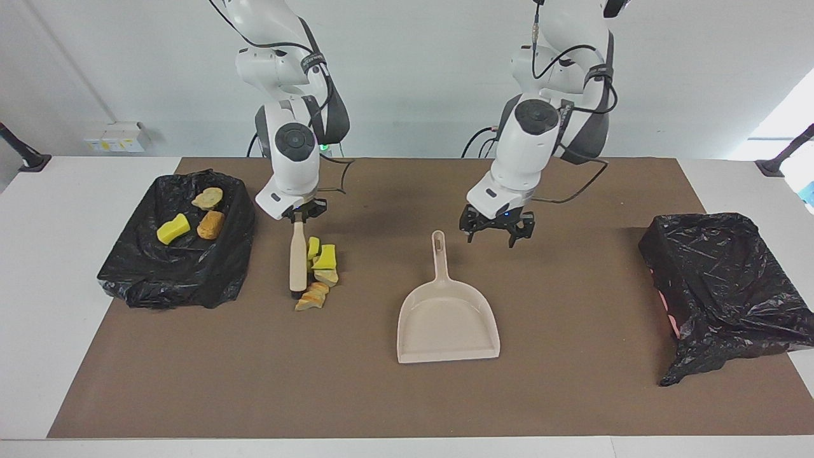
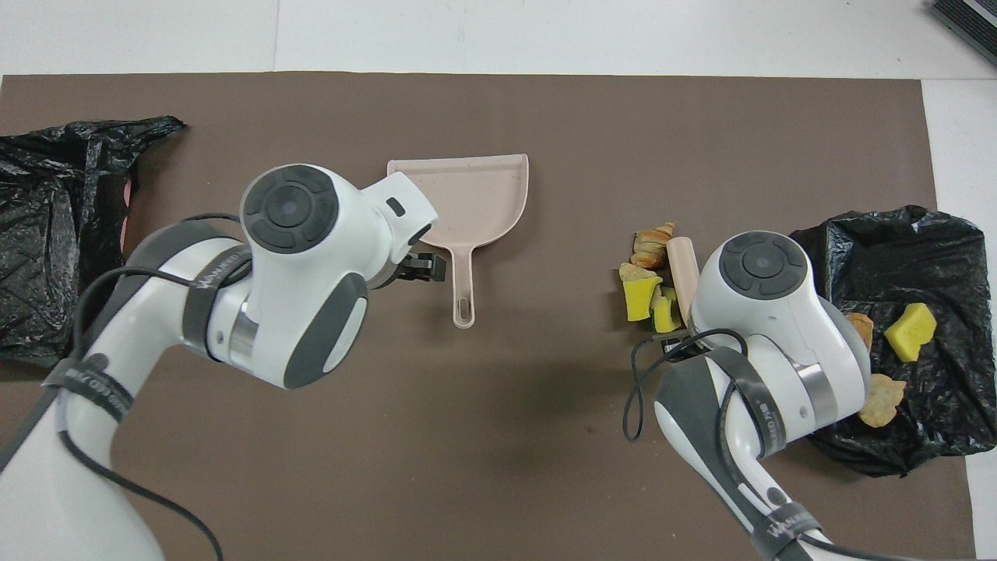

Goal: Sweep and dump trash in bin
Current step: 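Position the brush behind the pieces while the left gripper grasps the dustpan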

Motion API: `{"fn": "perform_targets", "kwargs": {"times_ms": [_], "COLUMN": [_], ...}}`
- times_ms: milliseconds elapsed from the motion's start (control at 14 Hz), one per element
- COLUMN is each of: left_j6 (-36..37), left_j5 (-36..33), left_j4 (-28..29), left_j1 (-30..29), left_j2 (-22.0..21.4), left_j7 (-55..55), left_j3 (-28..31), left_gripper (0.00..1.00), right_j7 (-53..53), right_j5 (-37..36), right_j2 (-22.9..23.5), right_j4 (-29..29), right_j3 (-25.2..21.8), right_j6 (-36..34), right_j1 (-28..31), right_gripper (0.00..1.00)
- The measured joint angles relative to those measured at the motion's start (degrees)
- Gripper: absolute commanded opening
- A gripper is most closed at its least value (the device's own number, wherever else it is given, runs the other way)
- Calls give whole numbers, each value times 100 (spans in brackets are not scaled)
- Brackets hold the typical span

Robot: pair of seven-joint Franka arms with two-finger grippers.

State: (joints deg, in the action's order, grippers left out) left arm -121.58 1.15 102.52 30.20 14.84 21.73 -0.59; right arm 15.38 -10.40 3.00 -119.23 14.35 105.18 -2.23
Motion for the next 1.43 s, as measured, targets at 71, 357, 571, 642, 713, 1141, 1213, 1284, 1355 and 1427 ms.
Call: {"fn": "perform_targets", "kwargs": {"times_ms": [71,357,571,642,713,1141,1213,1284,1355,1427], "left_j6": [-182,-342,-312,-260,-234,-228,-200,-138,-52,61], "left_j5": [-104,-352,-503,-518,-538,-576,-577,-579,-580,-580], "left_j4": [-35,-144,-370,-458,-505,-544,-549,-562,-579,-596], "left_j1": [134,543,783,787,785,750,698,615,497,347], "left_j2": [157,510,806,861,880,890,889,885,870,845], "left_j7": [293,743,1030,1056,1057,610,344,-2,-453,-962], "left_j3": [1,9,22,28,53,156,165,169,176,185], "left_gripper": [100,100,57,12,0,0,0,0,0,0], "right_j7": [0,-100,-214,-333,-468,-574,-574,-574,-574,-574], "right_j5": [0,-5,-6,-6,-5,-3,-3,2,14,24], "right_j2": [-37,-544,-889,-900,-890,-857,-857,-857,-857,-857], "right_j4": [288,816,724,670,614,455,443,434,430,426], "right_j3": [-3,-62,-69,-71,-75,-64,-63,-63,-63,-62], "right_j6": [-368,-1483,-1723,-1628,-1531,-1440,-1429,-1424,-1421,-1420], "right_j1": [0,46,123,230,332,406,405,405,405,405], "right_gripper": [0,0,0,0,0,0,0,0,0,0]}}
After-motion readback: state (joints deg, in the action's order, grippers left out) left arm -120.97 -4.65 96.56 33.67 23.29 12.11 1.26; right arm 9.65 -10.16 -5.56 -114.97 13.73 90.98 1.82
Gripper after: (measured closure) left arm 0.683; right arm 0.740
